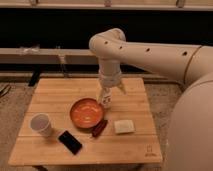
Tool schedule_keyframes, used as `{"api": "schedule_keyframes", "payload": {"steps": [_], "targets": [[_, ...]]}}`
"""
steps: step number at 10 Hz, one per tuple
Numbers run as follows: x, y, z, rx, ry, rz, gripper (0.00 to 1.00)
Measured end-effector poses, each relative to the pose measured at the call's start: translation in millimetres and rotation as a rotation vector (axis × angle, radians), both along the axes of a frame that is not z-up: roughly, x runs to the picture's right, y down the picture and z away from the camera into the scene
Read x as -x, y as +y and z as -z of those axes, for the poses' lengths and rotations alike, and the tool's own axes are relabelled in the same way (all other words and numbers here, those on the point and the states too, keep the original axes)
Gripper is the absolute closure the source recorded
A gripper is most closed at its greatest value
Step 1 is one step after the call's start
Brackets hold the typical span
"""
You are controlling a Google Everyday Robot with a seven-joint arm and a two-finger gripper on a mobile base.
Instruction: Place the white sponge in the ceramic bowl
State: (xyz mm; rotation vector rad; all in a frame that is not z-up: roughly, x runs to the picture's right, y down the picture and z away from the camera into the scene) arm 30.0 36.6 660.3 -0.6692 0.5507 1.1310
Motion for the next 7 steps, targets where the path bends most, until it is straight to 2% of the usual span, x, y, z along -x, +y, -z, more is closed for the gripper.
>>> {"api": "schedule_keyframes", "payload": {"steps": [1,3,5,7], "targets": [[-4,1,-3.2,-0.007,-0.004,0.002,0.20],[-20,12,-25.5,-0.025,-0.015,0.008,0.20],[-28,41,-53.6,-0.023,-0.052,0.007,0.20],[-35,76,-84.0,0.001,-0.100,0.003,0.20]]}}
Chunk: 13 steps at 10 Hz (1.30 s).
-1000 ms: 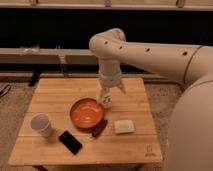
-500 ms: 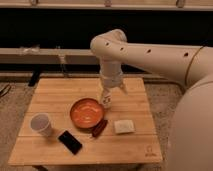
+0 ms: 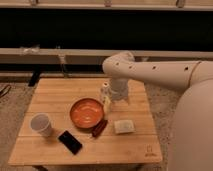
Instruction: Place the white sponge in the ceramic bowl
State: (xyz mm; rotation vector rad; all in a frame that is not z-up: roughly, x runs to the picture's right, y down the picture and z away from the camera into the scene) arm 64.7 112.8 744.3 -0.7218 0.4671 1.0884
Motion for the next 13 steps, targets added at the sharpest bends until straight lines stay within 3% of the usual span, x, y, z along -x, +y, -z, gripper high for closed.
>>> {"api": "schedule_keyframes", "payload": {"steps": [4,7,13], "targets": [[-2,49,-32.6,0.065,-0.034,0.016,0.20],[-15,82,-53.6,0.136,0.011,0.029,0.20],[-38,94,-76.3,0.164,0.127,0.033,0.20]]}}
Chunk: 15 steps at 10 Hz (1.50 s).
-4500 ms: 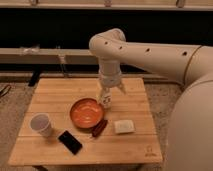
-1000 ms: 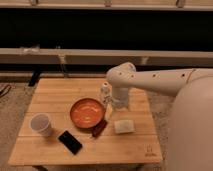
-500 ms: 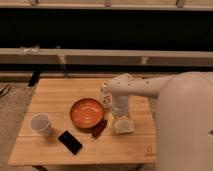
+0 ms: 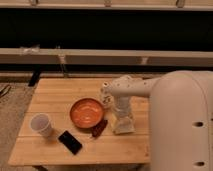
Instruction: Place the white sponge in the ceramic bowl
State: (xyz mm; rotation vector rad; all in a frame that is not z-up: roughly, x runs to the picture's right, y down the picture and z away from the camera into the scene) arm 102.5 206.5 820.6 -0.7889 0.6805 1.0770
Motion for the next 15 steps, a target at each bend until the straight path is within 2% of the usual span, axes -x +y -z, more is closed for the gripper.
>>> {"api": "schedule_keyframes", "payload": {"steps": [3,5,8,9,10,12,13,15], "targets": [[-6,4,-10.9,0.011,0.030,-0.007,0.20],[-6,7,-16.4,0.021,0.044,-0.005,0.26],[-3,7,-18.1,0.035,0.051,0.009,0.58],[-3,7,-18.0,0.037,0.051,0.008,0.65],[-3,3,-14.3,0.031,0.051,0.001,0.78],[-2,-7,-3.6,0.024,0.050,-0.001,0.95],[-1,-9,0.5,0.023,0.048,-0.001,0.99],[1,-18,12.5,0.012,0.052,-0.007,1.00]]}}
